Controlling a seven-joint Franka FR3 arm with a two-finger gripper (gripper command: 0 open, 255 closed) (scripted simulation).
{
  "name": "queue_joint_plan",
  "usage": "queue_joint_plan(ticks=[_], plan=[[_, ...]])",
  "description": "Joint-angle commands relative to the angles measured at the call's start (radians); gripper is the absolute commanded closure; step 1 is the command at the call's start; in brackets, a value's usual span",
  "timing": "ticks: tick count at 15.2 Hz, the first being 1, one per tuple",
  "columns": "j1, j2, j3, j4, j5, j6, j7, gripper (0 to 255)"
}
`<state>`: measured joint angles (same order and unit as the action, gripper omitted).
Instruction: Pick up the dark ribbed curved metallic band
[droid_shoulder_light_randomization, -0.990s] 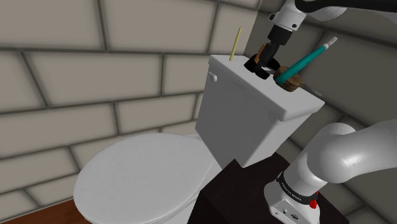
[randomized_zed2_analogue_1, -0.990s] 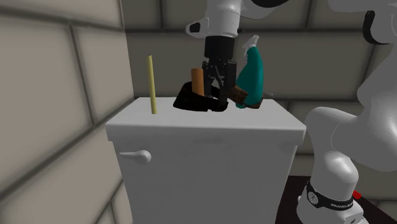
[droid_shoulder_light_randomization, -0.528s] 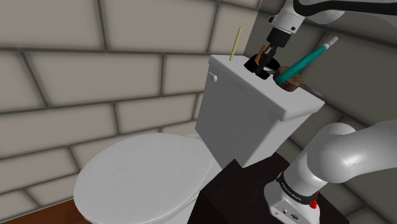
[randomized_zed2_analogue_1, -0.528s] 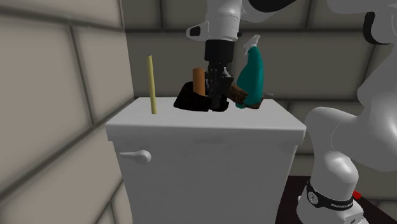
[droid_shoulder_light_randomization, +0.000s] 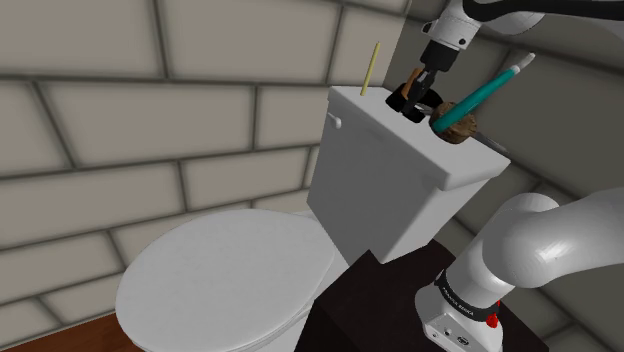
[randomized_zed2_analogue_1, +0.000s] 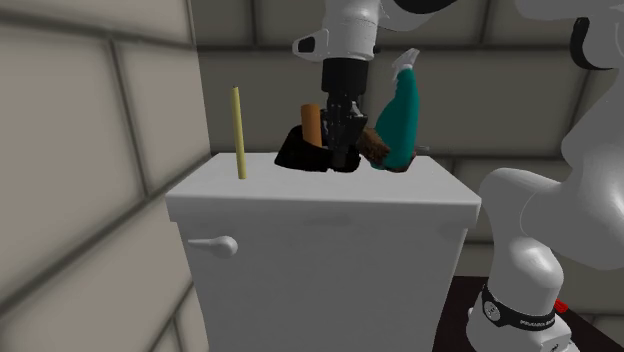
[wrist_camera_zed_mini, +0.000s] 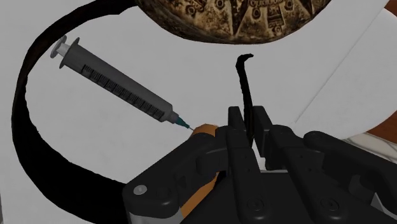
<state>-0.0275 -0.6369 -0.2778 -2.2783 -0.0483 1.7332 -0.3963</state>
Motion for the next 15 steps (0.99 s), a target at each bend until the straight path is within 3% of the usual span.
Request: queue_joint_plan(ticks=[1, 15], plan=[[0.002, 0.004, 0.002, 0.027, 0.002, -0.022, 0.001, 255], [0.013, 0.047, 0.011, 0.224, 0.016, -0.176, 0.008, 255]])
